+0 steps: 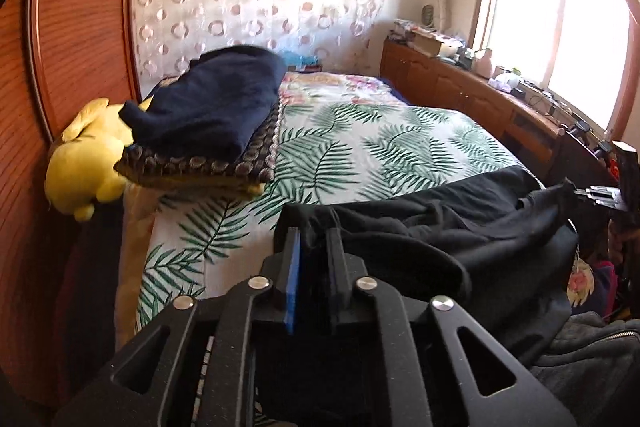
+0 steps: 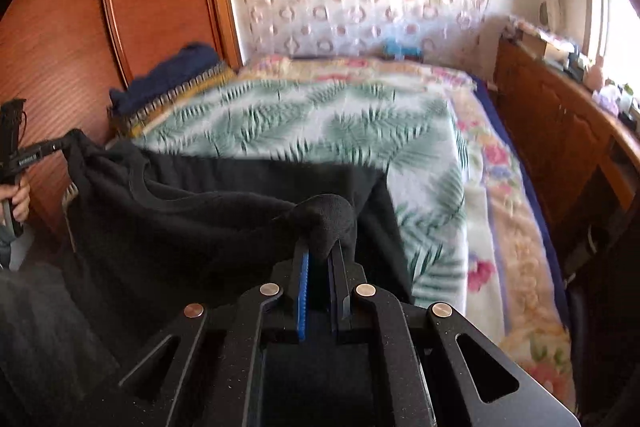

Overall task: Fold small clothes
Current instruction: 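Lift the gripped hem with both tools and raise it toward the collar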

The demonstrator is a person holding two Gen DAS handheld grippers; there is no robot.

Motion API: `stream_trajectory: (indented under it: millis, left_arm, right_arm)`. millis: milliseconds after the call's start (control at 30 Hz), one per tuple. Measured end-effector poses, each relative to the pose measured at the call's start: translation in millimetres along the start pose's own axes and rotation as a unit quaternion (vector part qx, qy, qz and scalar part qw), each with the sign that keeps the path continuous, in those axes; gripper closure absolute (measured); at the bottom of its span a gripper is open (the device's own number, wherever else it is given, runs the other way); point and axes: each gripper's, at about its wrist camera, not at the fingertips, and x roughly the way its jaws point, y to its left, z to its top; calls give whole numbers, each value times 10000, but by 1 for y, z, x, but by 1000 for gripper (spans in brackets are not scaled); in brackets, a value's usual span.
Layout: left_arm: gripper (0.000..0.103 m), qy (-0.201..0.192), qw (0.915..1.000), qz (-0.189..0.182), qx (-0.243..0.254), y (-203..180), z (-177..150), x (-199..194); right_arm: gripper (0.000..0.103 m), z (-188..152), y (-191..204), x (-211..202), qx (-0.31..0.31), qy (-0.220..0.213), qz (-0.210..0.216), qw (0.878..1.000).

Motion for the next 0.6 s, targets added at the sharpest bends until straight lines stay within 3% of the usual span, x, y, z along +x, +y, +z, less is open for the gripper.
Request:
stream_trajectory:
  millis: [100, 133, 200, 233, 300, 367, 600]
  left_arm:
    - [65, -83, 10000, 14, -12, 2, -1, -3]
    - [62, -120, 9999, 1, -14, 4, 0, -5]
    - [60, -138, 9999, 4, -9, 4, 2, -6]
    - [59, -125, 9999, 16, 7, 5, 4, -4]
    - [37, -80, 9999, 60, 50, 4, 7, 1]
    - [23, -66, 9999, 75, 71, 4, 9, 6]
    - [22, 1, 9998, 157, 133, 2, 19, 25]
  right_arm:
    - [78, 10, -5, 0, 0, -7, -172, 9999]
    - [74, 13, -5, -3, 3, -36, -206, 9998]
    - [53, 20, -9, -11, 13, -166, -276, 9995]
    - [51, 24, -9, -14, -3, -234, -334, 9992]
    - [51, 31, -9, -16, -35, -341, -441, 9984]
    - [51, 35, -8, -13, -63, -399, -473, 9981]
    - [50, 44, -5, 37, -44, -184, -302, 9994]
